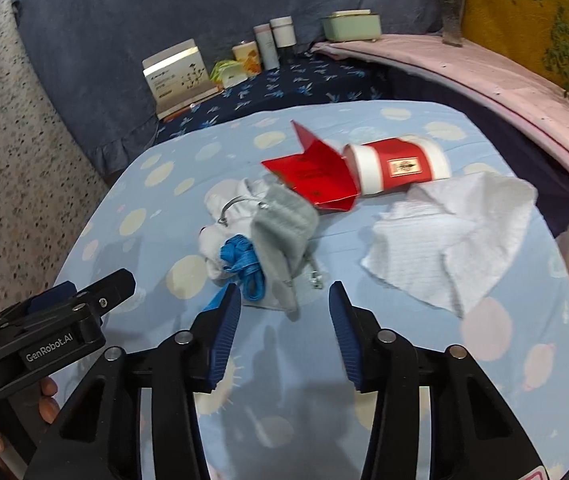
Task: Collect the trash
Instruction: 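Close the right gripper on the grey drawstring pouch, then grasp the blue ribbon with the left gripper while the right lifts the grey pouch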
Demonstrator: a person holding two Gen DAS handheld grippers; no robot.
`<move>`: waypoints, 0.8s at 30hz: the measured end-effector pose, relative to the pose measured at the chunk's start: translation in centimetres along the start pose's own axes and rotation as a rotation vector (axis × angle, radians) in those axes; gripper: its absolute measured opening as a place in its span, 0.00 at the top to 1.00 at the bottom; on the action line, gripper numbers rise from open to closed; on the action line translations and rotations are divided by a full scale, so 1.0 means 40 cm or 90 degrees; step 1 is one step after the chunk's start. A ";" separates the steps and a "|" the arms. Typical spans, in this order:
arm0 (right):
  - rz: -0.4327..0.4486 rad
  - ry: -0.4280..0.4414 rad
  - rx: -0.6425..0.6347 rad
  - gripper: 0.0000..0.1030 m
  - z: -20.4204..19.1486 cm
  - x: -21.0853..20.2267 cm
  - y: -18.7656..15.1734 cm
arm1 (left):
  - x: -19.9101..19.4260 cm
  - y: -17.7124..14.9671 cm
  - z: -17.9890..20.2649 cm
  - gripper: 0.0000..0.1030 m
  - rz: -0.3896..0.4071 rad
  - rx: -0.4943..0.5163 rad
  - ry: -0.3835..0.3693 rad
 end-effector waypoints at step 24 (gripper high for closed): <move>0.026 0.013 0.045 0.98 0.064 -0.030 0.029 | 0.021 0.002 0.110 0.12 -0.008 0.044 -0.048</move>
Point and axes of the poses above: each gripper's, at about its wrist camera, not at the fingertips, and x roughly the way its jaws point, z to its right, y to its top, the point moved 9 cm from there along x, roughly the way its jaws point, and after that the axes turned 9 degrees about x, right-handed, at the moved point
